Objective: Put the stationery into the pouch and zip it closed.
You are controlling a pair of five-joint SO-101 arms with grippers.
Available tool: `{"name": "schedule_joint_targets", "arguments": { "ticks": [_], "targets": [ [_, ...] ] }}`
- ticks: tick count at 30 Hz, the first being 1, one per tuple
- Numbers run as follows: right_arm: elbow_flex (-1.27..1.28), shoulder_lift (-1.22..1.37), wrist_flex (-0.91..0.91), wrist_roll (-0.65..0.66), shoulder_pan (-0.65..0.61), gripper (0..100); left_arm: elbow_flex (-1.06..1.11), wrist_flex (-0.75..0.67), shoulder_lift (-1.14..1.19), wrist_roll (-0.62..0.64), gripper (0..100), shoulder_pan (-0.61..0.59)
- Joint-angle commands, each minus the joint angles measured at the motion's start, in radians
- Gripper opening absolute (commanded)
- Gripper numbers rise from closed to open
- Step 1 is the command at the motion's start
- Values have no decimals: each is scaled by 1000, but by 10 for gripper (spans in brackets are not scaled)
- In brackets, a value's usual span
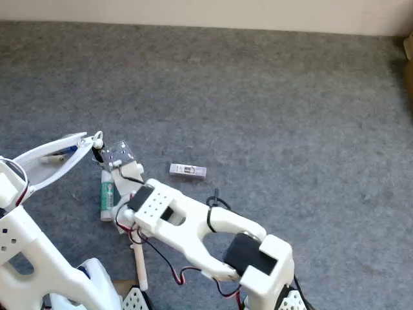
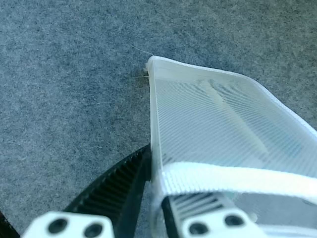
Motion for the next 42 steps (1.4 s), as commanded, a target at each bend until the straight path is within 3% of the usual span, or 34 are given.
{"name": "schedule_joint_targets", "arguments": {
  "ticks": [1,5,16,20,25,30,42],
  "targets": [
    [-36,27,36,58,12,23,-12,-18,-5,11,7,-5],
    [-35,24,39,183,12,5,-12,-18,-5,11,7,-5],
    [-44,-5,225,193,24,5,-10,-18,-5,11,7,-4],
    [-31,-133,229,204,45,5,-10,-18,-5,12,7,-4],
    [85,-332,236,316,73,5,-12,-20,-5,15,7,7],
    [148,-483,236,319,68,5,-13,-18,-5,15,7,50],
    [380,-769,-18,319,105,5,-22,-23,-7,11,7,269]
  ]
}}
